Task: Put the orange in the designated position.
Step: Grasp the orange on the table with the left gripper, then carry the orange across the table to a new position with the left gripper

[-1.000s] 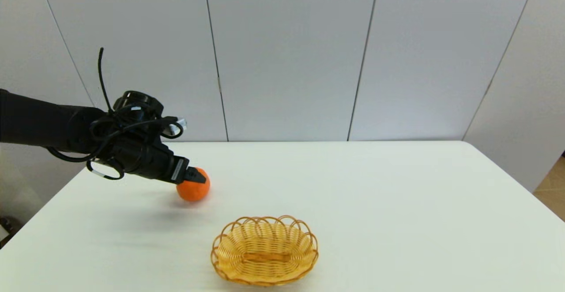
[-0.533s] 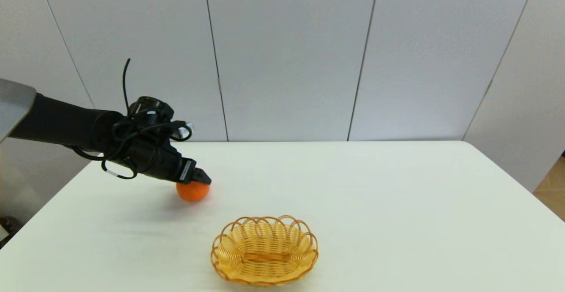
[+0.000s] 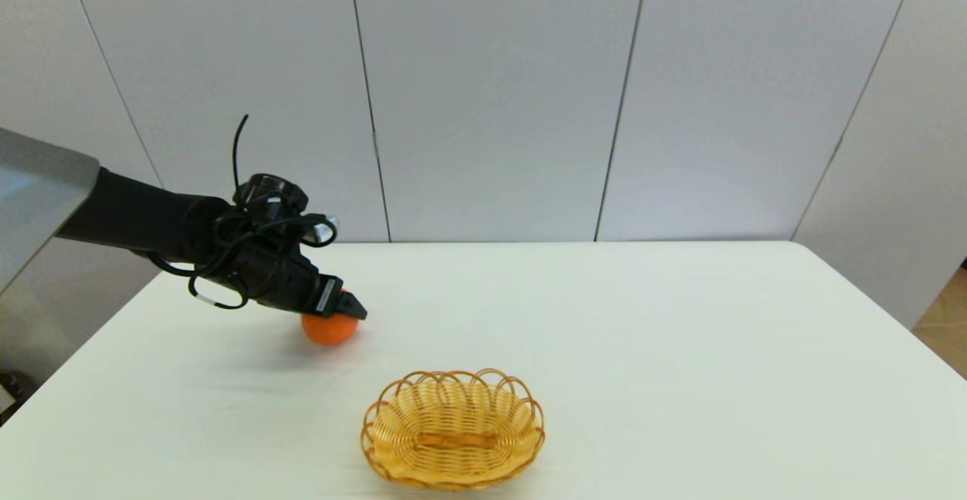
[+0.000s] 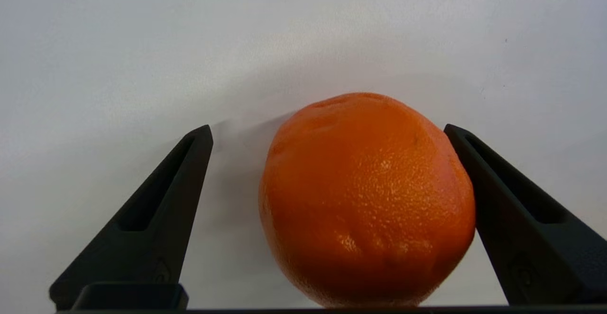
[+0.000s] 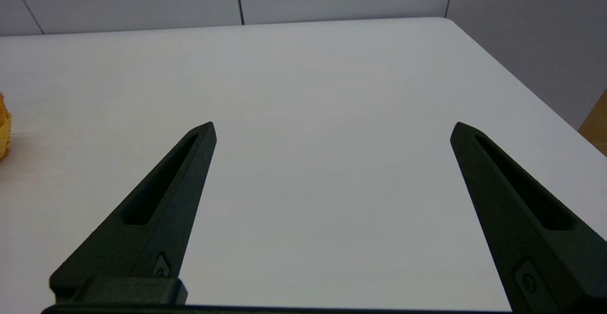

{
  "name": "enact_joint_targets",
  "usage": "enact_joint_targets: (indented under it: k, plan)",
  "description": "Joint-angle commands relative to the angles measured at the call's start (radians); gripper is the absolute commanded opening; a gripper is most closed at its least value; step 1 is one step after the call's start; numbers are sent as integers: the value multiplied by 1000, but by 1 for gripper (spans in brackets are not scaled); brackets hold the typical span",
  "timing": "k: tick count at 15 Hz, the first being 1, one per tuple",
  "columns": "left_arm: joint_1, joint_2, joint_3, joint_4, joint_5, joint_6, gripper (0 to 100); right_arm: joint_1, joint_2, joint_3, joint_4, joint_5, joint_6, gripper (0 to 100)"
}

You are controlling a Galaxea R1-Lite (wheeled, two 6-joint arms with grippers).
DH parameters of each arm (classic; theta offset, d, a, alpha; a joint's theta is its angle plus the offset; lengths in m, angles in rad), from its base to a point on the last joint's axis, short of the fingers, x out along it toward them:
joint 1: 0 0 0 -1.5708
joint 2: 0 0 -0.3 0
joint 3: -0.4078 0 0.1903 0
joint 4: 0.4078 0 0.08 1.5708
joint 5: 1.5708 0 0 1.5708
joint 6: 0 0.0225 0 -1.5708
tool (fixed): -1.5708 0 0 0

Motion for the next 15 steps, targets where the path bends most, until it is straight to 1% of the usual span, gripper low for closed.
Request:
enact_joint_targets:
  k: [1,5,8,12,15]
  plan:
    - [0,-2,-5,-14,-2,-7,0,0,0,0,0,0,0,100]
    - [-17,-45,-31,-24,-2,-7,0,0,0,0,0,0,0,100]
    - [-67,-74,-155,-27,-2,-7,0,0,0,0,0,0,0,100]
    - [-202,-77,-354,-26,-4,-10,0,0,0,0,0,0,0,100]
    - [-316,-41,-486,-26,-4,-52,0,0,0,0,0,0,0,100]
